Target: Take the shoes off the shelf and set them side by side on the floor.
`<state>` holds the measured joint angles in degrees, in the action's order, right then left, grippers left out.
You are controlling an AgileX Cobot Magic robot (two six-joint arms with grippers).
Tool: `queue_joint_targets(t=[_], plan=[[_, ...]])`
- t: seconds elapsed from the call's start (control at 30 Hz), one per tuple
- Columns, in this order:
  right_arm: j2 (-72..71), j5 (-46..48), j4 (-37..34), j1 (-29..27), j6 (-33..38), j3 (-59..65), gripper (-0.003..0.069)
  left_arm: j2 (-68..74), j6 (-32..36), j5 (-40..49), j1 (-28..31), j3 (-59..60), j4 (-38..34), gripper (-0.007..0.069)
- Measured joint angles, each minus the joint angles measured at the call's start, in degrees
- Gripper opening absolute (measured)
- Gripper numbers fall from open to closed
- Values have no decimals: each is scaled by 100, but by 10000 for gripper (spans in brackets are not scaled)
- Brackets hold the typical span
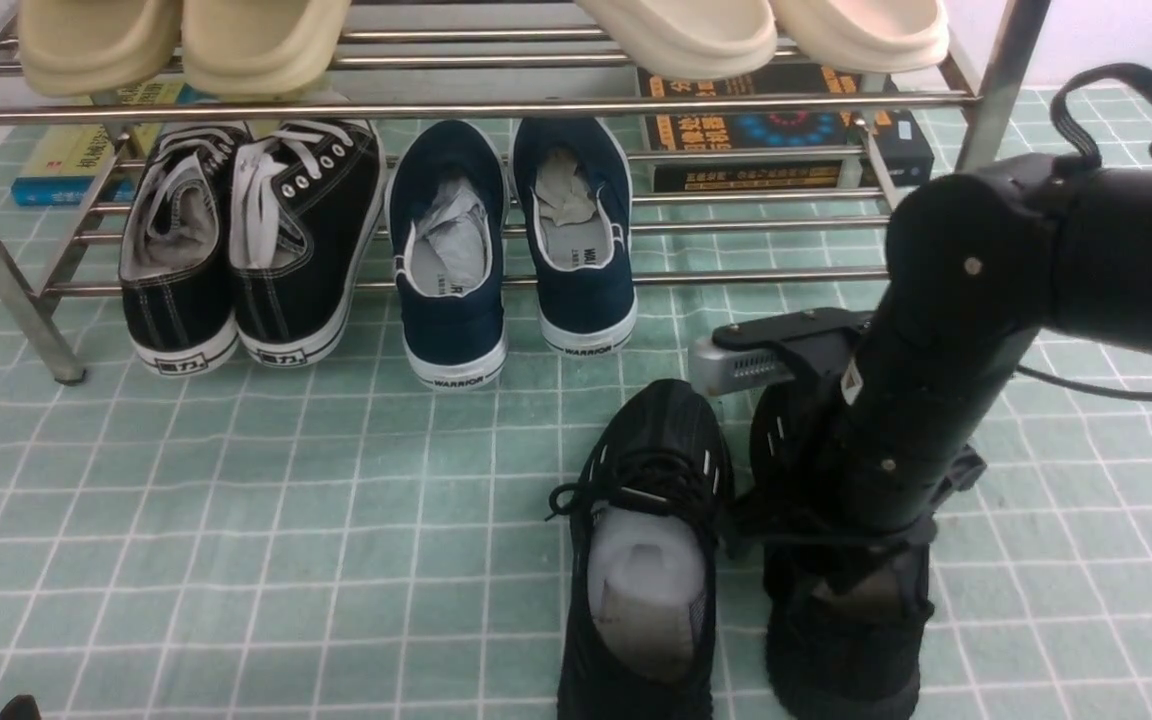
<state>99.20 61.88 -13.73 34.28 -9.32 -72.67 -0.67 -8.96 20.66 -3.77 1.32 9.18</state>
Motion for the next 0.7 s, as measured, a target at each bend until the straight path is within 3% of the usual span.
queue_joint_targets(t=[0.1,0.27,0.5,0.7], plan=[[-50,621,92,0,283,-244,464,0,0,0,0,0,0,242],[-511,729,218,0,567,-320,490,0,0,0,0,0,0,242],[-1820,816,257,0,607,-230,383,0,0,0,0,0,0,242],[-3507,916,538,0,621,-27,213,0,0,0,0,0,0,242]])
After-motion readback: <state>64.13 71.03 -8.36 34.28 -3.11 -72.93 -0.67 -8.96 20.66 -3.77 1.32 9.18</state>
